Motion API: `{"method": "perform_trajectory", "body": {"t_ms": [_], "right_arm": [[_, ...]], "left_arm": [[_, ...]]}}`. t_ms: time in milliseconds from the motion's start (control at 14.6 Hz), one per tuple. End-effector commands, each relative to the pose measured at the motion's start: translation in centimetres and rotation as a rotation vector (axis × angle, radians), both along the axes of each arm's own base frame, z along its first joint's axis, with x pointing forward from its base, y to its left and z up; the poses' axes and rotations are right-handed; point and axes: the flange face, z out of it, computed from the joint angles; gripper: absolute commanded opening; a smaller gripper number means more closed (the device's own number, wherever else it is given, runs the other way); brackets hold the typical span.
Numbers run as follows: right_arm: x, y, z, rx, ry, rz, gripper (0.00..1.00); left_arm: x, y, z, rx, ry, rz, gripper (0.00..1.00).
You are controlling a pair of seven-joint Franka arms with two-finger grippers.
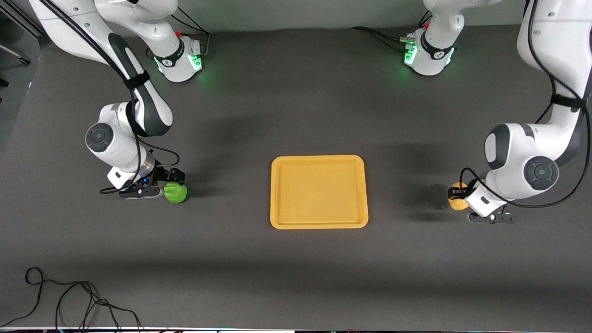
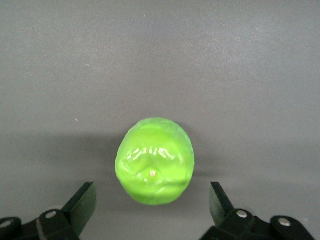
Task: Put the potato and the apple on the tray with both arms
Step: 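Grasp the potato with the left gripper while the right gripper grasps the apple, then carry the potato onto the tray with the left gripper while the right lifts apple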
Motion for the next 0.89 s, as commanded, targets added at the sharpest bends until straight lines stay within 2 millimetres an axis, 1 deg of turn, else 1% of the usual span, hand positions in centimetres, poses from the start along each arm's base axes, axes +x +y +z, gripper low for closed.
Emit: {"method": "perform_trajectory", "body": {"t_ms": [0, 69, 137, 206, 275, 344, 412, 481, 550, 687, 756, 824], "right_arm": [[0.5, 0.2, -1.2, 0.005, -0.031, -0.006, 1.0], [0.4, 0.0, -1.5, 0.004, -0.028, -0.009, 1.0], [0.7, 0.1, -1.9, 0.005, -0.032, -0.01, 1.0], [0.8, 0.0, -2.8, 0.005, -0.04, -0.014, 1.0], [1.1, 0.1, -3.8, 0.007, -0.062, -0.015, 0.98], [1.2, 0.1, -4.3, 0.007, -0.078, -0.013, 0.91], [1.2, 0.1, -4.4, 0.006, -0.08, -0.012, 0.78], [1.2, 0.1, -4.2, 0.006, -0.08, -0.012, 0.65], [1.3, 0.1, -4.1, 0.006, -0.08, -0.012, 0.57], [1.4, 0.2, -3.5, 0.008, -0.089, -0.013, 0.5], [1.5, 0.4, -2.2, 0.011, -0.102, -0.01, 0.5], [1.4, 0.4, -0.6, 0.01, -0.073, -0.008, 0.5]], "left_arm": [[-1.4, -8.8, 6.3, 0.009, 0.021, 0.076, 0.0], [-1.8, -11.9, 7.0, 0.026, 0.051, 0.1, 0.0], [-2.3, -15.2, 6.6, 0.034, 0.061, 0.101, 0.0], [-3.0, -18.3, 5.9, 0.038, 0.065, 0.101, 0.0], [-3.6, -20.9, 5.2, 0.039, 0.052, 0.112, 0.0], [-4.2, -23.4, 3.8, 0.038, 0.043, 0.125, 0.0], [-4.7, -25.3, 3.0, 0.037, 0.029, 0.137, 0.0], [-5.4, -27.5, 1.7, 0.039, 0.02, 0.135, 0.0], [-6.0, -29.2, 0.5, 0.036, 0.014, 0.131, 0.0], [-7.3, -31.8, -2.8, 0.059, 0.019, 0.115, 0.0], [-7.7, -32.5, -4.1, 0.085, 0.006, 0.112, 0.0], [-7.9, -33.1, -5.5, 0.099, -0.009, 0.125, 0.0]]}}
